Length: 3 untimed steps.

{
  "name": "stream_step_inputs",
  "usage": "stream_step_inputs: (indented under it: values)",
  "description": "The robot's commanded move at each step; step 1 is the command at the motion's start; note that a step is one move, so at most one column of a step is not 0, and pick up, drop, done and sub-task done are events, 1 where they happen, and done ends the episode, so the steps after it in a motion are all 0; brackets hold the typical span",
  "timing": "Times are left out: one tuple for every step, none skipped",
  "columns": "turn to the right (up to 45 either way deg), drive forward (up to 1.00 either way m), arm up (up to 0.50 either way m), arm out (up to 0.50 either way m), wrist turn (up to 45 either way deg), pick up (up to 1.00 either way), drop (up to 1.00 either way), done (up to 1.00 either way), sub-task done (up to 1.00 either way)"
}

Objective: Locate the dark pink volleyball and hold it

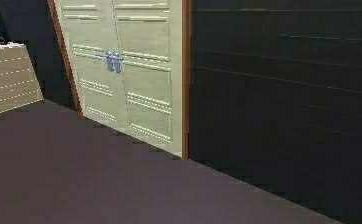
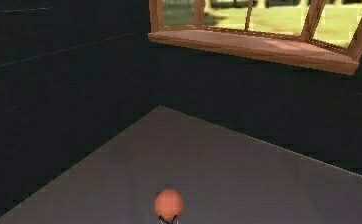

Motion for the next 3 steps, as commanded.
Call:
stream_step_inputs:
  values:
    - [0.0,0.0,0.0,0.0,0.0,1.0,0.0,0.0,0.0]
    - [0.0,0.0,0.1,0.0,0.0,0.0,0.0,0.0,0.0]
    - [0.0,0.0,0.0,0.0,0.0,0.0,0.0,1.0,0.0]
